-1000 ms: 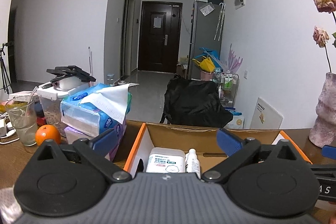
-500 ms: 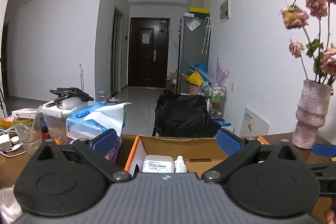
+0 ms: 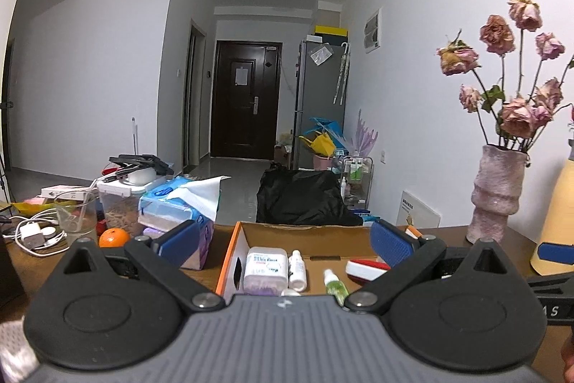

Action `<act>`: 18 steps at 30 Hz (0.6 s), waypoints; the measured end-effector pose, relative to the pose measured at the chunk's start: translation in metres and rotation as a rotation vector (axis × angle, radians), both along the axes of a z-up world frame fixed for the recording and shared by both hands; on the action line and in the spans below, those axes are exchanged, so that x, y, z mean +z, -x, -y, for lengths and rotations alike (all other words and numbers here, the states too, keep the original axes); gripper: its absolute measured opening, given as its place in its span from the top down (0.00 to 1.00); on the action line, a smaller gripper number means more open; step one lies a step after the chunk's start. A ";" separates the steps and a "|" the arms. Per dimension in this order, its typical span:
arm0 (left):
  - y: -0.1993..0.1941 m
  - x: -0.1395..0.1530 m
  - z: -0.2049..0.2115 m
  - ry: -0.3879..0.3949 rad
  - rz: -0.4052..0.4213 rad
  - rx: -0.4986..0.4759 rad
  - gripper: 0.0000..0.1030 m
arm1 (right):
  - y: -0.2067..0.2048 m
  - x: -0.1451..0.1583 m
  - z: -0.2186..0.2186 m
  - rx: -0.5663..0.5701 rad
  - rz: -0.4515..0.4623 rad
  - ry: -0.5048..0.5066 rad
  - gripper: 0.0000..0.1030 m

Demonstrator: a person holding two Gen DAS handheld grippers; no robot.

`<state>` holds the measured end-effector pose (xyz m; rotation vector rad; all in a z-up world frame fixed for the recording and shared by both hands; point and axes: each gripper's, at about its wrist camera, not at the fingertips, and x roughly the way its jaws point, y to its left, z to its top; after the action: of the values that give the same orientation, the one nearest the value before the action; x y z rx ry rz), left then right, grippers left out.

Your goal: Organize rigid objects

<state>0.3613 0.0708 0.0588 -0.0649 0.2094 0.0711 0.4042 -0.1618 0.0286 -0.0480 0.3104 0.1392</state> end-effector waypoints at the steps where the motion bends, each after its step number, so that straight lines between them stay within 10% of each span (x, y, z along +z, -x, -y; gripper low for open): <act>1: 0.006 0.001 0.001 -0.003 -0.001 0.000 0.00 | 0.006 0.001 0.002 -0.001 0.004 -0.002 0.00; 18: 0.156 -0.004 0.023 -0.054 -0.016 -0.018 0.00 | 0.165 0.007 0.027 0.006 0.051 -0.041 0.00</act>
<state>0.2054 0.0483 0.0547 -0.0084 0.2240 0.0591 0.2395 -0.1893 0.0357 -0.0123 0.2565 0.1501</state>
